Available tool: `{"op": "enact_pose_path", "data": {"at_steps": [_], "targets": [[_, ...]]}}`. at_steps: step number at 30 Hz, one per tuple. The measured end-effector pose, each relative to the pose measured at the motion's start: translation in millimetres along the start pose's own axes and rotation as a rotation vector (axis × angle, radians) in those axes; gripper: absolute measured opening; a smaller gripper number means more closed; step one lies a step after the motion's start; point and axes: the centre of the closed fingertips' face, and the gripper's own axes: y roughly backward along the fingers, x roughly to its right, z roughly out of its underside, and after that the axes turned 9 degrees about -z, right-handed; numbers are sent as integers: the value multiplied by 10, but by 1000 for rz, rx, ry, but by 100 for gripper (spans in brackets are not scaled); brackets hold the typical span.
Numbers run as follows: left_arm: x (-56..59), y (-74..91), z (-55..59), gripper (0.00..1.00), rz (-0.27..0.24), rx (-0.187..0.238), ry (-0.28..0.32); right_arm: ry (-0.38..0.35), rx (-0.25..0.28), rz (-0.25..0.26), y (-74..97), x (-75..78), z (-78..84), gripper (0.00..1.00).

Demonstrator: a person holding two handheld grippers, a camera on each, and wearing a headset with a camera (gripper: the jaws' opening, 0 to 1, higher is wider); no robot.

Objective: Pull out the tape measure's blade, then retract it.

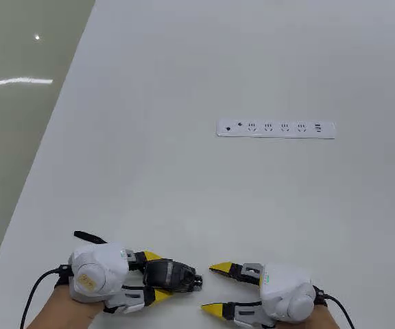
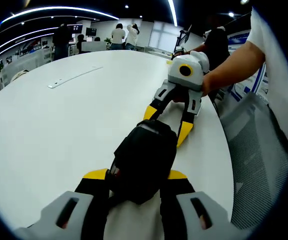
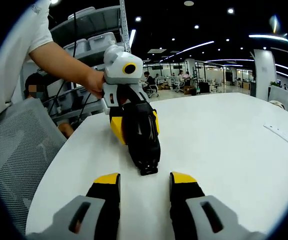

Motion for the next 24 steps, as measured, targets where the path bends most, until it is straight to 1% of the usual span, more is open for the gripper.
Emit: {"op": "enact_pose_path", "data": {"at_steps": [8, 13, 15, 18, 20, 24], "targets": [[-1, 4, 4, 36, -4, -1, 3, 32, 5, -18, -35, 23, -15, 36], [1, 8, 5, 36, -4, 0, 10, 52, 5, -32, -76, 25, -42, 32], [-1, 9, 4, 36, -4, -1, 8, 66, 2, -30, -85, 33, -49, 31], [-2, 8, 5, 36, -5, 1, 10, 58, 14, -36, -106, 33, -55, 30], [-1, 8, 5, 36, -6, 2, 14, 60, 21, -46, -126, 15, -64, 26], [0, 7, 10, 36, -6, 2, 18, 59, 28, -48, -133, 30, -65, 24]]}}
